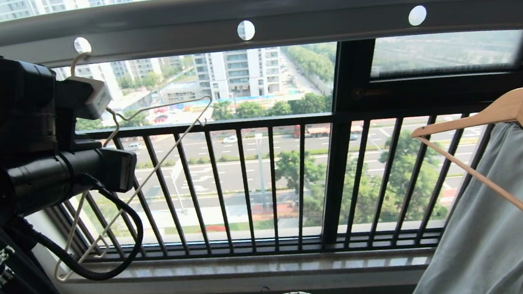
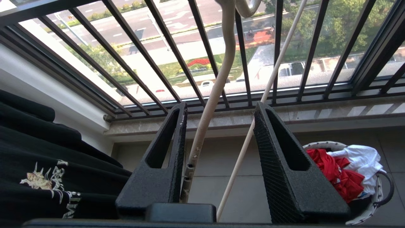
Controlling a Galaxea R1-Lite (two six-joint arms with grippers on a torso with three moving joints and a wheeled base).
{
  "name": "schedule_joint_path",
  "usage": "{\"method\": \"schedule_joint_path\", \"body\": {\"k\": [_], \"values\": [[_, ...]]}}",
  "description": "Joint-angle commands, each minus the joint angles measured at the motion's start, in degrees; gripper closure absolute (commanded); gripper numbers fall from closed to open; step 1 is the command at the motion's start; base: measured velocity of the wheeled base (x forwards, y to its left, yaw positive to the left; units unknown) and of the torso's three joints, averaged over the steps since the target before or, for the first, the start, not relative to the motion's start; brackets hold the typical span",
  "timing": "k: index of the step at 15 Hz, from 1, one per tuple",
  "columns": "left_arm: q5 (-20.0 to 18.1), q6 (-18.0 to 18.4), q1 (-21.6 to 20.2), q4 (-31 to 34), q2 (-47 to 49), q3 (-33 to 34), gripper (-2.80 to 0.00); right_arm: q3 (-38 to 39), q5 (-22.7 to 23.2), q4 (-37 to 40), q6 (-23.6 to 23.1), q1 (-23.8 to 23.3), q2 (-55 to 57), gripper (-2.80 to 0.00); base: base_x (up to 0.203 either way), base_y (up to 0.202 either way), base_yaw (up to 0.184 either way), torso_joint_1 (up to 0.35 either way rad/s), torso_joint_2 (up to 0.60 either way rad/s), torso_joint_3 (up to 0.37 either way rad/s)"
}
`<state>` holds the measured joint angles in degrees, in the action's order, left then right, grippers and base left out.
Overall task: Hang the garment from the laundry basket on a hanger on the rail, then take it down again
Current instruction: Hang the clothes rack on the clothesline
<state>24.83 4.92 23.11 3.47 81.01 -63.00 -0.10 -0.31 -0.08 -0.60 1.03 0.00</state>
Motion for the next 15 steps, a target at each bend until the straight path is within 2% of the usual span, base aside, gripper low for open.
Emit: {"method": "schedule_joint_path", "body": {"k": [1,8,15], "values": [[0.22,0.08,0.0,-1.0,-0.97,0.01,-2.8,0.01,-0.04,-0.1,-0.02,-0.15,0.09,0.0,0.0,0.0,0.0,0.0,0.0,0.0],[-0.19,0.45,0.18,-0.61,-6.35,1.63,-2.8,0.01,-0.04,-0.01,-0.02,-0.15,0.09,0.0,0.0,0.0,0.0,0.0,0.0,0.0],[-0.31,0.21,0.44,0.42,-18.97,5.64,-2.8,0.01,-0.04,-0.01,-0.02,-0.15,0.05,0.0,0.0,0.0,0.0,0.0,0.0,0.0]]}}
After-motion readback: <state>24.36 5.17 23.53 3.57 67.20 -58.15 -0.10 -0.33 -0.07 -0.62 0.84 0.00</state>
